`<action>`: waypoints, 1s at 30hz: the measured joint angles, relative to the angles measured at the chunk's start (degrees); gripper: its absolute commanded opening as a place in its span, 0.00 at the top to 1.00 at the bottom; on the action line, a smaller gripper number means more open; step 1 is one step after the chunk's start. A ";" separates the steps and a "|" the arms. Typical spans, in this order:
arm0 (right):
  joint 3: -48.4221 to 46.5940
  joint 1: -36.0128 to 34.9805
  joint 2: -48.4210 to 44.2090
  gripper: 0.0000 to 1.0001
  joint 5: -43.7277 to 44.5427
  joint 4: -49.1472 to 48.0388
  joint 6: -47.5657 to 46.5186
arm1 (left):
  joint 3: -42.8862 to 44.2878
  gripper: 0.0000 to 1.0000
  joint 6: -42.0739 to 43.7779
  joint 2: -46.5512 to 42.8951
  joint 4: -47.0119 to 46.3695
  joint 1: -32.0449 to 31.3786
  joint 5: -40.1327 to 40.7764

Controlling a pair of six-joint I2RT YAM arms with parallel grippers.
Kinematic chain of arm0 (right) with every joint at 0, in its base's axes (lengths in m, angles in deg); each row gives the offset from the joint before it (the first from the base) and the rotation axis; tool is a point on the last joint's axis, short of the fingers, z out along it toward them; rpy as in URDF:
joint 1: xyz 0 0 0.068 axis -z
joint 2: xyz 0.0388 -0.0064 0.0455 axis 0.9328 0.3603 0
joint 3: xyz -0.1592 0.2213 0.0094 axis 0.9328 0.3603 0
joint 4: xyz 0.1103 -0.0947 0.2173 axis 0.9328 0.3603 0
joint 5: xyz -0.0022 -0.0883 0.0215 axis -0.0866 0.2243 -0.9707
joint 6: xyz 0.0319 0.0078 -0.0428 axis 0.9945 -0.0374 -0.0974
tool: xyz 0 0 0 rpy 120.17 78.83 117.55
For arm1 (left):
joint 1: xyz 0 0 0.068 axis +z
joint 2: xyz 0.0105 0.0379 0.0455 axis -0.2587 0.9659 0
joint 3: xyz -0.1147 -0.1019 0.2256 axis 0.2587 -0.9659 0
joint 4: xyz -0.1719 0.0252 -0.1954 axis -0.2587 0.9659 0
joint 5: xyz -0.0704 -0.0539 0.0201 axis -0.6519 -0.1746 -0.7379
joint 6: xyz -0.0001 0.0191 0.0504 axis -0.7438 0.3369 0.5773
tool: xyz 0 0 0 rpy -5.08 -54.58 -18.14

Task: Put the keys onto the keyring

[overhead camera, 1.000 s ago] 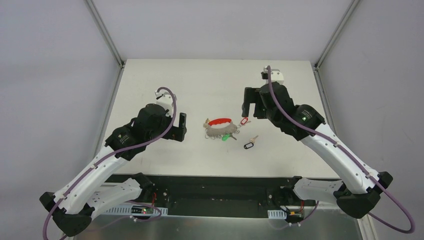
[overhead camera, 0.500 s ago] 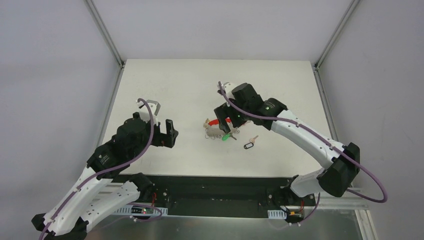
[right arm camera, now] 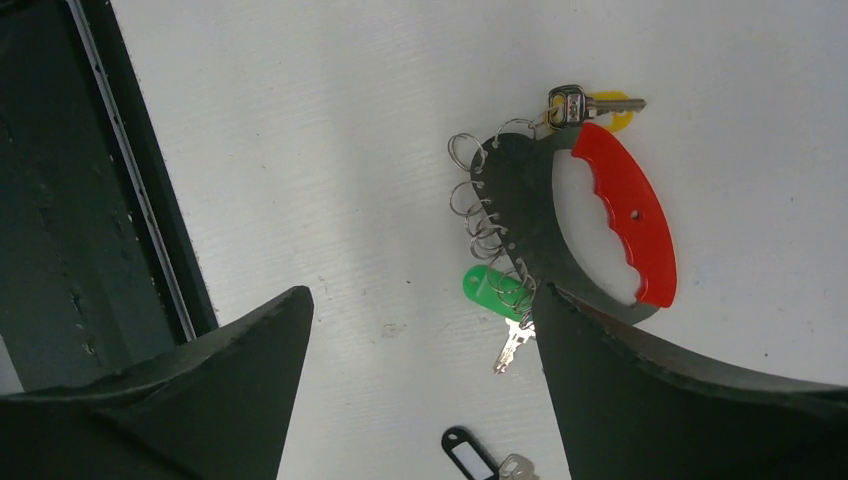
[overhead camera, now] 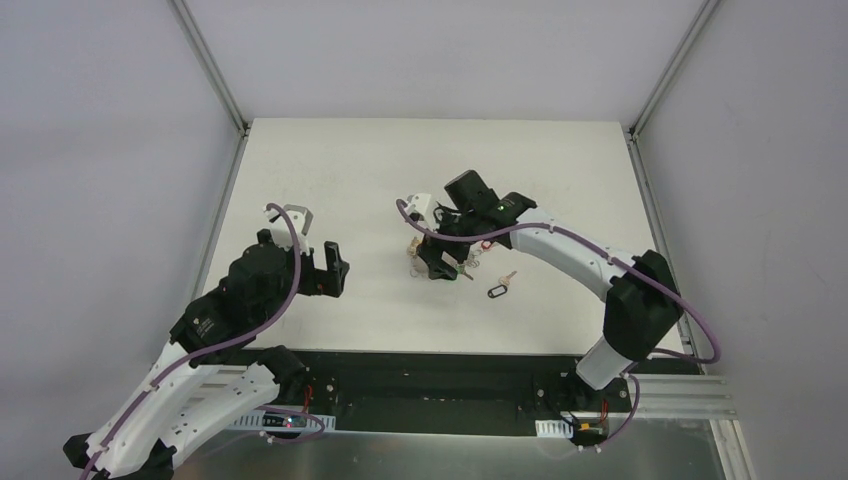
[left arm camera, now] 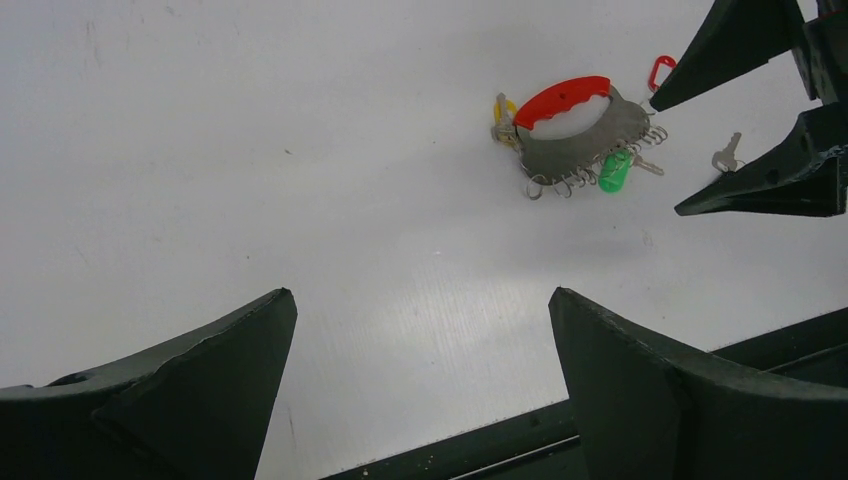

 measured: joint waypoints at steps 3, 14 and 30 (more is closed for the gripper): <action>0.00 1.90 1.75 0.22 -4.13 -0.46 -4.13 | 0.00 0.00 0.04 -0.57 0.00 0.00 0.09; -0.55 4.61 11.08 0.35 -11.61 -2.97 -14.60 | -0.35 0.00 0.48 -0.76 0.07 0.04 0.07; -3.69 4.57 16.94 0.51 -14.05 -6.75 -18.71 | -0.74 0.00 1.29 -0.55 0.22 4.63 -3.91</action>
